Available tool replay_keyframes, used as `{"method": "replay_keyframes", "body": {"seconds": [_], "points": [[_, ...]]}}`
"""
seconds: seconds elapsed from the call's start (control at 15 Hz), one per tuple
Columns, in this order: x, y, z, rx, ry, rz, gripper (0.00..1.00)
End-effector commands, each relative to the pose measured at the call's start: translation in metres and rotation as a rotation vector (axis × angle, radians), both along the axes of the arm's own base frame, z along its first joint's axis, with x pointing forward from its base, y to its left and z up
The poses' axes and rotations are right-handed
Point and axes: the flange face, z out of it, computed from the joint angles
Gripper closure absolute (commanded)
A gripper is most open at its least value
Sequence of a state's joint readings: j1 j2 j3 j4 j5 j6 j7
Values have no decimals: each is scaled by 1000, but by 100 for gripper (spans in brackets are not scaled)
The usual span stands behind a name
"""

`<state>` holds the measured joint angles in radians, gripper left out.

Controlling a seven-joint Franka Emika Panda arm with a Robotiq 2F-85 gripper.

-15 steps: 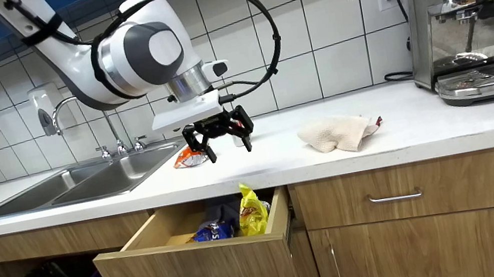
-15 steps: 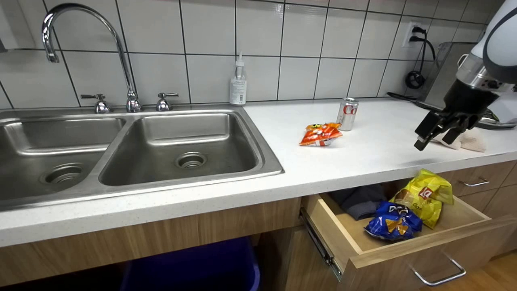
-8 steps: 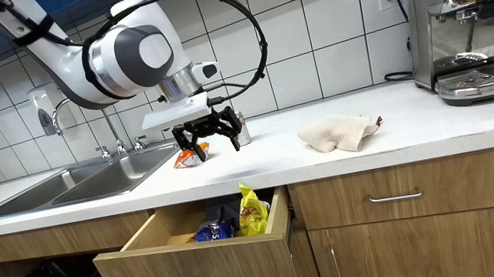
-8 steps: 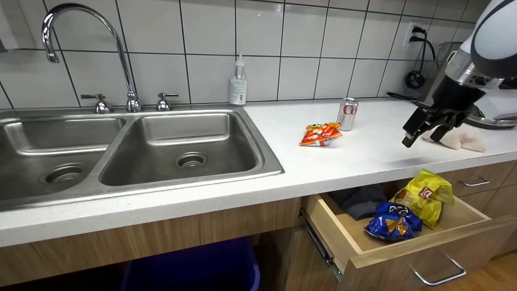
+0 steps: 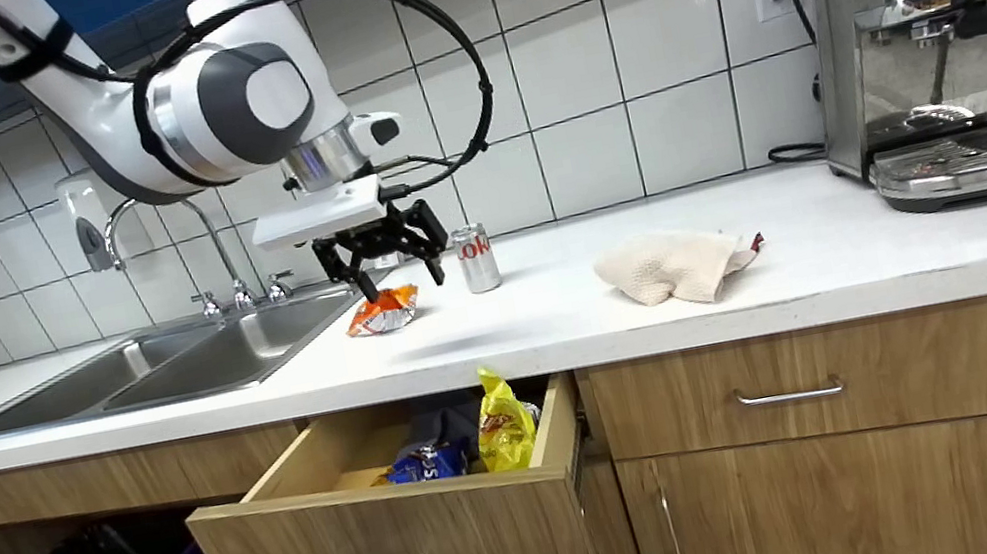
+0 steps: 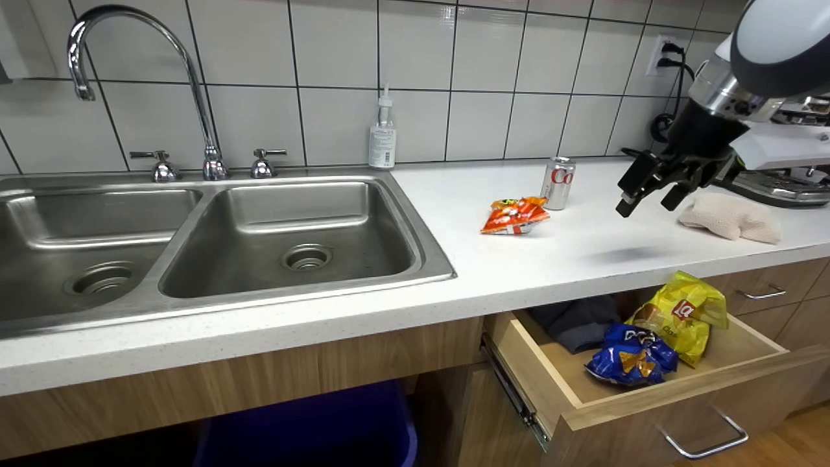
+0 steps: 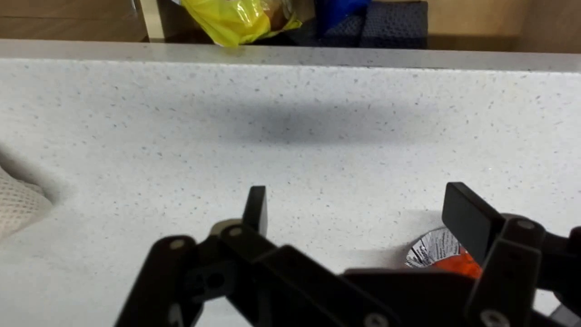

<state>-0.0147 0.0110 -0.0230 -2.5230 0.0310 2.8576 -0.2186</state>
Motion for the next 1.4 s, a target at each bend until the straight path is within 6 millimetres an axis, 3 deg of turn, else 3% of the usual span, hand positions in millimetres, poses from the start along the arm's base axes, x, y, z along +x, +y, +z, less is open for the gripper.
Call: {"method": "replay_keyframes", "body": {"seconds": [0.0,0.27,0.53,1.33], "points": [[16,22,14,18,-4,19,0],[45,47,26,35,-38,56,0],[78,63,27,36,-58,86,0],[171,102,-22,41,-65,128,0]]}}
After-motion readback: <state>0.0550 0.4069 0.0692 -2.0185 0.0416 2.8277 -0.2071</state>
